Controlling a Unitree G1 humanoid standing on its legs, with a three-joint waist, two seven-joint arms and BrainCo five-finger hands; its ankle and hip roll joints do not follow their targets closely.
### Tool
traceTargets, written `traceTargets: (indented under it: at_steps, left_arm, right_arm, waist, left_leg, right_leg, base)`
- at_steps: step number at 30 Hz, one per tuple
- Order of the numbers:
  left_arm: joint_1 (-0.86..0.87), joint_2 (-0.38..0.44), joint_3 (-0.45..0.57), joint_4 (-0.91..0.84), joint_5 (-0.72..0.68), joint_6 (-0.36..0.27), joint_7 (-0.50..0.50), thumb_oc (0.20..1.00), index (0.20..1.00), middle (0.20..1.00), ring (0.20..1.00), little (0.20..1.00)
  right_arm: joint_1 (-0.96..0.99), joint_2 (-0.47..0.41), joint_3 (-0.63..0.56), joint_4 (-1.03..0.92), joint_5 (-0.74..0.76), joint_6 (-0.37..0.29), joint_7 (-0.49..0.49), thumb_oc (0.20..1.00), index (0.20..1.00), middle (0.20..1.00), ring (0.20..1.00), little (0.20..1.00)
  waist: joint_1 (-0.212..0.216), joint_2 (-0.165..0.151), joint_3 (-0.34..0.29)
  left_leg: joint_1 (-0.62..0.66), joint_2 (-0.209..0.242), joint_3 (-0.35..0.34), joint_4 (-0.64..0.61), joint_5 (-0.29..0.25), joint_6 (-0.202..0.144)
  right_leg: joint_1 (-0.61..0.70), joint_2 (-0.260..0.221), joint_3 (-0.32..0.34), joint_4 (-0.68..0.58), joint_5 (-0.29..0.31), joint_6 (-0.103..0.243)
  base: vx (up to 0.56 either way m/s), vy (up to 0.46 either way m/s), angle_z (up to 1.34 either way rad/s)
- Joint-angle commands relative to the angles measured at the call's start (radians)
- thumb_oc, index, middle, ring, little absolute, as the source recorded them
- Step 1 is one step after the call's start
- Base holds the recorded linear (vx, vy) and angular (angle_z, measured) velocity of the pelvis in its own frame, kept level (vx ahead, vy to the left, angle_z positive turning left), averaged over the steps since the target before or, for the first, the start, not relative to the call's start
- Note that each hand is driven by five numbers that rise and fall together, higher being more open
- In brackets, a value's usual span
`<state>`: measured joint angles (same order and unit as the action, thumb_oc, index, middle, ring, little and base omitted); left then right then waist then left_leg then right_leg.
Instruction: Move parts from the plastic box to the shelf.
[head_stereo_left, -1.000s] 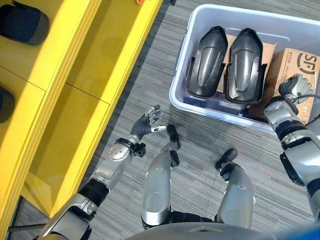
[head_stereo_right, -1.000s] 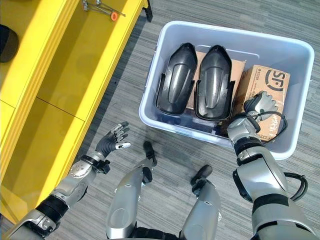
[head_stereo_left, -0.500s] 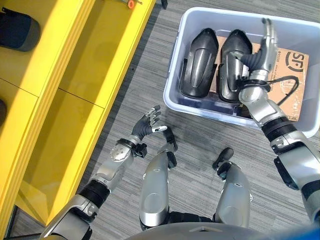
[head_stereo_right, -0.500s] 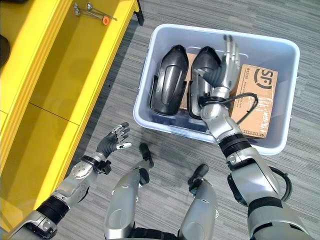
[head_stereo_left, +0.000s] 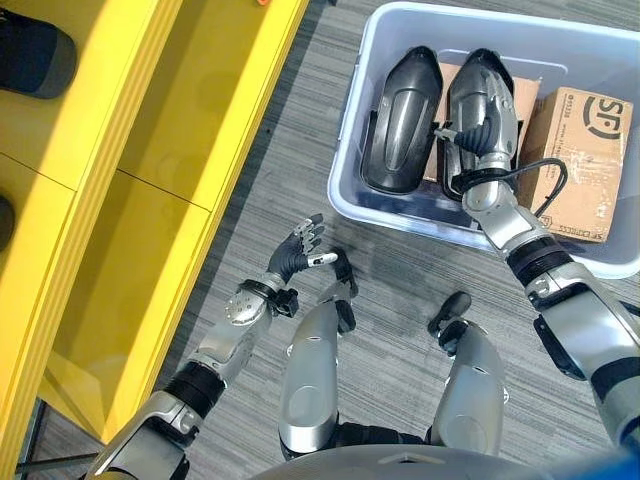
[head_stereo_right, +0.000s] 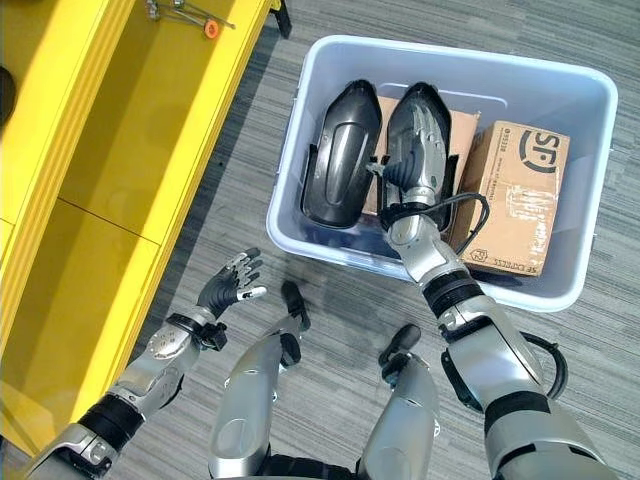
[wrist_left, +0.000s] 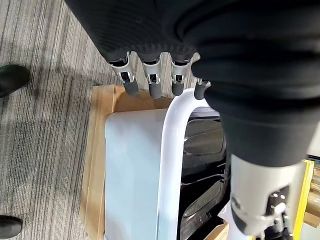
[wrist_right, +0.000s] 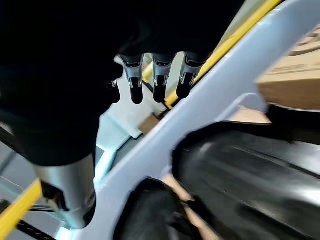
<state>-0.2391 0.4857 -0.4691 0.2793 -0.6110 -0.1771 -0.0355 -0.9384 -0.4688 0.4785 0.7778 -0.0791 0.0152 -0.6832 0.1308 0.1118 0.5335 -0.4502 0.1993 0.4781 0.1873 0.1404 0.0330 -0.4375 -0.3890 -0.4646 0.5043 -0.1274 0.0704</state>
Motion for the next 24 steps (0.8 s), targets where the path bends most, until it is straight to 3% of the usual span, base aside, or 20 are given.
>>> traceTargets:
  at_steps: [1,8,15,24]
  left_arm:
    - [-0.028,-0.013,-0.021,-0.029,0.017,-0.025,0.023,1.0,1.0,1.0,1.0,1.0]
    - [-0.046,-0.025,-0.045,-0.029,0.019,-0.018,0.045,1.0,1.0,1.0,1.0,1.0]
    - [-0.048,-0.019,-0.051,-0.04,0.012,-0.013,0.047,1.0,1.0,1.0,1.0,1.0]
    - [-0.056,-0.013,-0.063,-0.043,0.002,-0.004,0.055,1.0,1.0,1.0,1.0,1.0]
  right_arm:
    - [-0.063,-0.008,-0.04,0.032,-0.012,-0.024,-0.128,1.0,1.0,1.0,1.0,1.0]
    - [-0.101,0.004,-0.062,0.069,0.027,-0.022,-0.185,1.0,1.0,1.0,1.0,1.0]
    - [-0.098,0.005,-0.108,0.104,0.161,-0.099,-0.15,1.0,1.0,1.0,1.0,1.0]
    - [-0.101,-0.006,-0.154,0.174,0.257,-0.123,-0.14,1.0,1.0,1.0,1.0,1.0]
  waist:
    - [0.029,0.022,-0.014]
    - [0.028,0.039,-0.014]
    - [0.023,0.047,-0.014]
    - [0.011,0.054,-0.014]
  left_leg:
    - [-0.017,0.059,-0.083,0.082,-0.114,-0.124]
    - [-0.052,0.057,-0.086,0.09,-0.116,-0.125]
    - [-0.062,0.057,-0.082,0.09,-0.117,-0.129]
    - [-0.076,0.064,-0.071,0.097,-0.118,-0.132]
  right_leg:
    - [-0.067,-0.008,0.01,0.035,0.017,0.057]
    - [-0.104,-0.016,0.015,0.057,0.011,0.053]
    - [-0.117,-0.018,0.018,0.062,0.006,0.05]
    - [-0.142,-0.021,0.026,0.075,0.003,0.046]
  base:
    - [0.0,0.0,0.0]
    - [-0.02,0.001,0.0]
    - [-0.01,0.0,0.0]
    - [-0.01,-0.006,-0.02]
